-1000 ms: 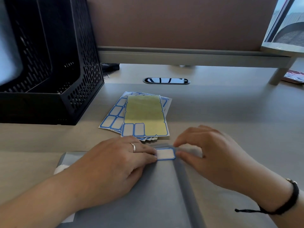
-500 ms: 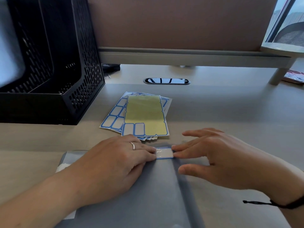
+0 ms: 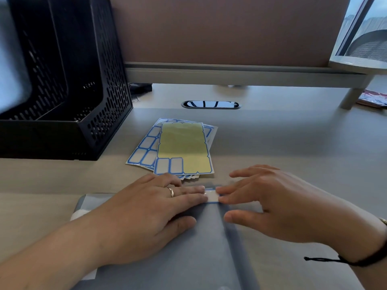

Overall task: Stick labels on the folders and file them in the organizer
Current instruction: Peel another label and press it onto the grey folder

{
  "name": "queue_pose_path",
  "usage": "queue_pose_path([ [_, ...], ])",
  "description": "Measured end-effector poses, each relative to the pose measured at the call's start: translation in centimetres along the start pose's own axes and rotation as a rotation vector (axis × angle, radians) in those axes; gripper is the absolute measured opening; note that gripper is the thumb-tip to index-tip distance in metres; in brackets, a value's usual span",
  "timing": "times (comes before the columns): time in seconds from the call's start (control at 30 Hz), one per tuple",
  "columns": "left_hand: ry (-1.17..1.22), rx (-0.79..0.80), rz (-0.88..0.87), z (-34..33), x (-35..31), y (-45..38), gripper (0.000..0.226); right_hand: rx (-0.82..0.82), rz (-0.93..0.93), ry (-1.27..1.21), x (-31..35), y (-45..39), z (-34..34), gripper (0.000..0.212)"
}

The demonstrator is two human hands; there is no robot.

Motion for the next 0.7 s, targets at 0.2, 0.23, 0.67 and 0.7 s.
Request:
queue_pose_path([
  [0.2, -0.027, -0.129, -0.01, 1.6, 0.2, 0.0, 0.038, 0.008, -0.006, 0.009, 0.2, 0.0, 0.2, 0.063],
  [0.23, -0.035, -0.128, -0.013, 1.6, 0.3, 0.0, 0.039, -0.01, -0.009, 0.006, 0.2, 0.0, 0.3, 0.063],
  [0.67, -0.001, -0.167, 0.013, 2.0, 0.4, 0.1, 0.031, 0.051, -0.014, 0.002, 0.7, -0.7, -1.2, 0.072],
  [0.7, 0.004, -0.169, 0.016, 2.0, 0.4, 0.0, 0.031, 0.027, -0.022, 0.019, 0.3, -0.4, -0.7, 0.073],
])
Point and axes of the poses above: each hand's wrist, its own y-axis away from the middle knuckle, its own z-axis out of the back of the hand, x = y × z, the point moved 10 cm from there along -y, towards the middle knuckle, and after that the axes turned 11 degrees about z, right-handed, at the moved point
